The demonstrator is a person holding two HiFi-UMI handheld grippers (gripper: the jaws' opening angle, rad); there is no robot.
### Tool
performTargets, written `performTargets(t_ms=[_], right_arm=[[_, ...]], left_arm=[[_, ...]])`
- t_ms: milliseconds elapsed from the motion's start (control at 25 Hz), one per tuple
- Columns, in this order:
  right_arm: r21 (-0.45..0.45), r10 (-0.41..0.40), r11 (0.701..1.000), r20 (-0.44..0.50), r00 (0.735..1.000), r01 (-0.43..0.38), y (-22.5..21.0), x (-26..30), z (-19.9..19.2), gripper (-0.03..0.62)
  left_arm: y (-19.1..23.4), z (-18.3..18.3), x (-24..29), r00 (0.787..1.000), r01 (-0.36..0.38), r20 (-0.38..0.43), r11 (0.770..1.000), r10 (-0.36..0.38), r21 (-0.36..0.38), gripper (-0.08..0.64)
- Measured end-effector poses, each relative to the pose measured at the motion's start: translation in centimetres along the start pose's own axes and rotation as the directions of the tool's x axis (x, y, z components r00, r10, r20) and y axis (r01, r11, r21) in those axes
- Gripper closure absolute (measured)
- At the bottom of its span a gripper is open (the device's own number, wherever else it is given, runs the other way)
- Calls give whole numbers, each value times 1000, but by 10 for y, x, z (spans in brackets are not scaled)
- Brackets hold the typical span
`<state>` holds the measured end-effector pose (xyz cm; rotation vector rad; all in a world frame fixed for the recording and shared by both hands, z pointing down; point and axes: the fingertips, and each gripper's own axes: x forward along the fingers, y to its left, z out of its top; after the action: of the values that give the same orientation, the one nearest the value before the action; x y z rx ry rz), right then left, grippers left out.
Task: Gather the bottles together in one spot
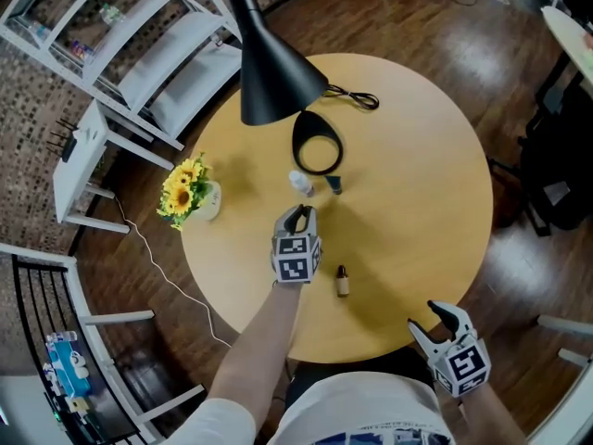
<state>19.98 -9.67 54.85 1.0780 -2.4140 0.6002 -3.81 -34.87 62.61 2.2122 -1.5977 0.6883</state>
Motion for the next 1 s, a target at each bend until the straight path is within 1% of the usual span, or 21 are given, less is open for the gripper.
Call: performTargets(t_ms=[120, 160, 200, 240, 360, 440, 520, 600, 720, 880, 1000], right_arm=[[-10, 0, 1000, 13, 1000, 0, 0, 2, 3, 356], [-14, -1, 1000, 16, 1000, 1, 1, 3, 5, 356], [-20, -2, 1000, 19, 1000, 2, 2, 3, 5, 356], [-27, -2, 1000, 21, 1000, 3, 4, 3, 6, 356], [-43, -2, 999, 34, 999, 4, 10, 2, 7, 356], [-55, 0, 998, 48, 999, 2, 17, 3, 11, 356], [-66, 5, 998, 66, 998, -1, 27, 4, 15, 356], [-73, 9, 997, 78, 997, -3, 40, 2, 19, 356], [-90, 12, 996, 93, 996, -3, 67, -6, 23, 356], [-119, -9, 993, 112, 994, 22, 105, -19, 29, 356], [-113, -39, 992, 125, 991, 53, 136, -32, 28, 356]], left_arm=[[-3, -1, -1, 1000, 15, -4, 999, -15, 35, 472], [-5, -2, -2, 1000, 25, -11, 999, -24, 46, 456], [-6, -3, -2, 999, 36, -17, 998, -35, 55, 398], [-8, -3, -4, 999, 43, -21, 997, -42, 64, 361], [-9, -1, -20, 999, 50, -17, 996, -49, 74, 346], [-8, 4, -39, 998, 65, 2, 996, -65, 60, 329], [-7, 9, -67, 996, 89, 30, 996, -90, 32, 311], [-6, 13, -103, 992, 114, 61, 993, -113, -8, 313], [-3, 8, -165, 985, 147, 98, 986, -139, -78, 311], [11, -14, -252, 980, 170, 128, 975, -152, -142, 311], [23, -39, -316, 978, 184, 134, 968, -162, -172, 311]])
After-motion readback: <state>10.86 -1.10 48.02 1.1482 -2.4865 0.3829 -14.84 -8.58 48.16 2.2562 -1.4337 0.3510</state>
